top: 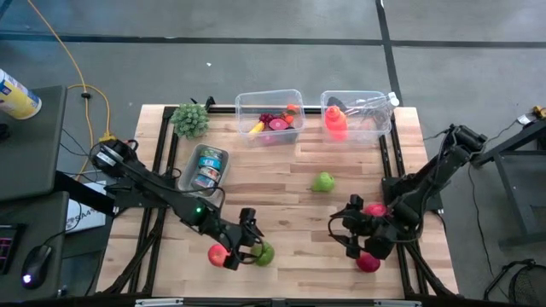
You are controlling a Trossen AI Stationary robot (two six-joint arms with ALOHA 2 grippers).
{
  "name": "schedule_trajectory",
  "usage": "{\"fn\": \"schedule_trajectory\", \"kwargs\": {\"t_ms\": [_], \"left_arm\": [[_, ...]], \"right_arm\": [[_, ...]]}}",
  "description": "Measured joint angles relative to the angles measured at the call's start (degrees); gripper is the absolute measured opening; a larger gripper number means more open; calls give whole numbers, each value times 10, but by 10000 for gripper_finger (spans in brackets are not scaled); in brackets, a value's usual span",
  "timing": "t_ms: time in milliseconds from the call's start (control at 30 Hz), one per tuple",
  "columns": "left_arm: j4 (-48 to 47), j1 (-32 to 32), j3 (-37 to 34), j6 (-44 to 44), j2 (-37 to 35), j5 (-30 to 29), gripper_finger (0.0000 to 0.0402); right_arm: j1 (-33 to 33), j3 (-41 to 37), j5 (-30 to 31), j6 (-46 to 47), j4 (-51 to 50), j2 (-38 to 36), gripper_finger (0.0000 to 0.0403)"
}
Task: Pick & Place Food Item
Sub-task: Put the green apple into the transparent bin
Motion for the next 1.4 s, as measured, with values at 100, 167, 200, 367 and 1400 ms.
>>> {"fn": "schedule_trajectory", "kwargs": {"t_ms": [100,167,200,367,1400], "left_arm": [[1,7,0,-28,0,-4,303],[3,12,0,-57,1,-10,303],[3,15,0,-70,1,-13,303],[2,17,0,-68,1,-19,303],[7,-14,0,-7,3,-76,303]], "right_arm": [[5,0,0,0,3,1,272],[8,0,0,0,3,1,272],[9,0,0,0,3,1,272],[11,0,1,0,5,1,272],[10,0,1,0,5,2,272]]}}
